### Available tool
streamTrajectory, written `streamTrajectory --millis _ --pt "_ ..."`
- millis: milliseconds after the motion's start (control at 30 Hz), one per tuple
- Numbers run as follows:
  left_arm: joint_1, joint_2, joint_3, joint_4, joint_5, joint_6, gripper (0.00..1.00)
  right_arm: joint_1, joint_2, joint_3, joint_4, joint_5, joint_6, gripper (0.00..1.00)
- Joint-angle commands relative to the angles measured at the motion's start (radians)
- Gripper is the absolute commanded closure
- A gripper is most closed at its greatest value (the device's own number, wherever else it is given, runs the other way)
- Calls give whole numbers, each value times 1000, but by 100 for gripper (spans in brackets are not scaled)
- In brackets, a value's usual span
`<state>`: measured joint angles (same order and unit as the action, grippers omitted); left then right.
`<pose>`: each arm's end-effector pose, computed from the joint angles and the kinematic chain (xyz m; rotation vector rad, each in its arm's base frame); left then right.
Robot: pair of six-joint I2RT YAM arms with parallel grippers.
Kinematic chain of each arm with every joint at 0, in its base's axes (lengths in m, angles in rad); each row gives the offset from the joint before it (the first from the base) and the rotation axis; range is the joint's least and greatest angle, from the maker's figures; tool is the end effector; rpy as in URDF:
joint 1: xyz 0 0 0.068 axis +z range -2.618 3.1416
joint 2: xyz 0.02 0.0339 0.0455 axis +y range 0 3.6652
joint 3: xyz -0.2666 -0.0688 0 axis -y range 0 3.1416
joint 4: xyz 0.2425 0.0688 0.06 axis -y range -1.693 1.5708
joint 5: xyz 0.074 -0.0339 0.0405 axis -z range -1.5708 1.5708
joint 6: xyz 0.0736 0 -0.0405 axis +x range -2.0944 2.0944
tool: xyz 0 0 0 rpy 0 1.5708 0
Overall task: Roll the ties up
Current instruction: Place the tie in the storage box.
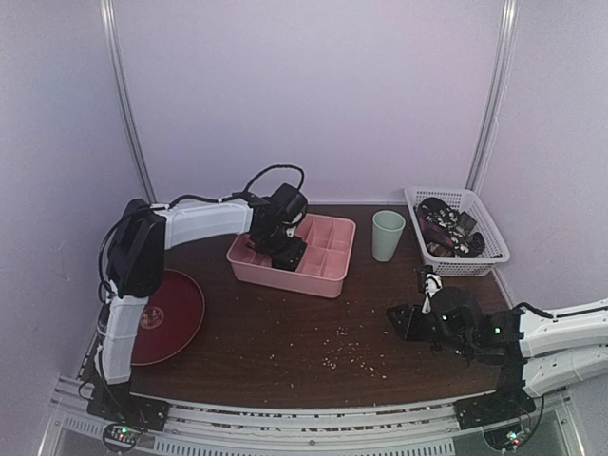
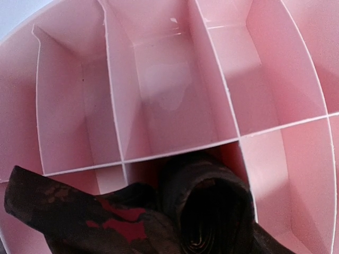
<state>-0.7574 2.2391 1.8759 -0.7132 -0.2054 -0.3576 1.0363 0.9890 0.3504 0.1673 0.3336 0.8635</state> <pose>0.3754 -0.3343 0.1641 0.4524 2.5751 -0.1204 0.1389 0.1872 0.1747 0.0348 2.1234 0.8459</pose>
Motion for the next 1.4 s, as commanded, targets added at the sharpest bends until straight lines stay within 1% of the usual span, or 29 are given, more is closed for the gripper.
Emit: streamTrajectory --millis 0,167,467,767,1067,1167,1267,1333,1367 --pt "-5 -45 44 6 3 31 22 -2 3 -3 8 18 -3 73" --pt "3 -42 77 6 -1 51 22 -2 6 0 7 17 -4 73" --pt "7 -40 94 1 36 61 22 -2 16 12 4 19 -12 73" --pt "7 -75 123 -8 -49 97 22 -1 38 20 11 13 -12 73" --pt "13 -125 132 -19 -84 118 23 -1 50 22 16 11 -11 73" --pt "15 -153 119 -38 -92 107 27 -2 57 21 21 9 -11 73" --pt "16 -191 68 -45 -106 87 29 -2 61 22 24 8 -11 73" --pt "22 -210 36 -52 -114 67 42 -2 61 23 27 7 -11 73" --pt "26 -220 18 -52 -112 56 52 -2 63 23 30 6 -10 73"
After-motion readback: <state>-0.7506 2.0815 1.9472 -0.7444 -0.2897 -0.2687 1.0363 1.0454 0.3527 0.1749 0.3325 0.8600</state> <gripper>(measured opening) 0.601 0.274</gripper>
